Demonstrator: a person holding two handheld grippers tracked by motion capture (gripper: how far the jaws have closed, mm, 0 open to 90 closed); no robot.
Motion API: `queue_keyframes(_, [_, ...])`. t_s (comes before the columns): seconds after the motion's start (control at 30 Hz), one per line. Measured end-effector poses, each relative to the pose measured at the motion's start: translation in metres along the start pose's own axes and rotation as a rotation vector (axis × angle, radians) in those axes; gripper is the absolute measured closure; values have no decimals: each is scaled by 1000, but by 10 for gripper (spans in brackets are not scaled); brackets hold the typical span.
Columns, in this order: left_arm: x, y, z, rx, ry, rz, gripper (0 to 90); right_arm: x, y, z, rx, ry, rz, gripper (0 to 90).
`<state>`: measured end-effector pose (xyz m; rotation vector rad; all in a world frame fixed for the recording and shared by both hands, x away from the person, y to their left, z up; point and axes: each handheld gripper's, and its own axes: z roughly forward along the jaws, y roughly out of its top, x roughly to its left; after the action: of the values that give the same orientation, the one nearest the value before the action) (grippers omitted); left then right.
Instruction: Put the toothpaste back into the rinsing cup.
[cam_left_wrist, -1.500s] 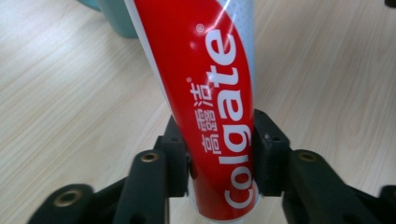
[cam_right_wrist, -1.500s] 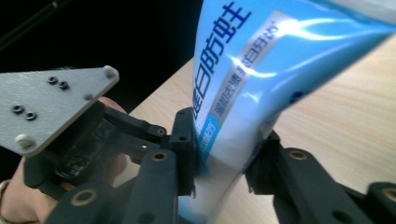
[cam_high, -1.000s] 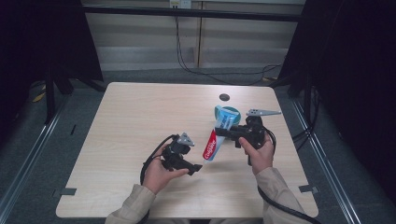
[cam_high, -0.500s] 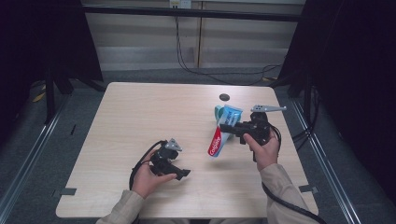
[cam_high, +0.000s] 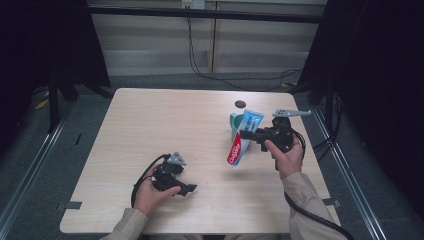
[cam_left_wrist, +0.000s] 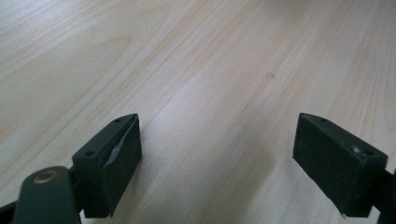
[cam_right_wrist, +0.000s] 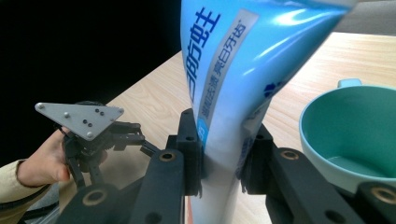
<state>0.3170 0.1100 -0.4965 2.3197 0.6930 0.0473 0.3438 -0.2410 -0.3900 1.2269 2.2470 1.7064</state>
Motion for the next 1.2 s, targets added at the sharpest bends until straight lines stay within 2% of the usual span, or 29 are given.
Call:
queue_keyframes(0.03, [0,-2,-1,-1,2,18,151,0,1,0,0,-2,2,732])
queue_keyframes(0.07, [0,-2,-1,-1,2,18,150,0,1,0,0,-2,2,732])
queue_keyframes(0.1, [-2,-4,0,-2,17,58,149,0,2,0,0,-3,-2,732])
queue_keyframes(0.13, [-2,-4,0,-2,17,58,142,0,2,0,0,-3,-2,732])
queue_keyframes(0.2, [-5,-8,2,-12,14,118,101,0,4,-1,3,-3,-6,732])
queue_keyframes(0.23, [-6,-9,3,-19,15,120,83,-1,4,-1,3,-4,-6,732])
queue_keyframes(0.27, [-6,-9,3,-10,19,141,76,0,4,-1,5,-6,-6,732])
queue_keyframes(0.33, [-7,-9,3,-12,22,142,68,-1,5,-1,6,-6,-7,732])
queue_keyframes(0.4, [-8,-11,4,-9,20,175,45,-1,6,-2,2,-9,-8,732])
queue_keyframes(0.43, [-9,-12,5,-19,19,166,31,-1,6,-2,2,-8,-9,732])
queue_keyframes(0.5, [-8,-12,5,-14,17,176,6,-2,7,-2,2,-12,-6,732])
queue_keyframes(0.6, [-9,-13,7,-30,20,165,0,-3,9,-3,0,-13,-3,732])
queue_keyframes(0.7, [-8,-14,6,-36,17,173,0,-3,10,-4,-1,-12,-7,732])
queue_keyframes(0.73, [-9,-16,7,-53,16,168,0,-3,11,-4,-5,-12,-5,732])
queue_keyframes(1.2, [-8,-16,7,-61,18,168,0,1,34,-6,-7,-25,-30,732])
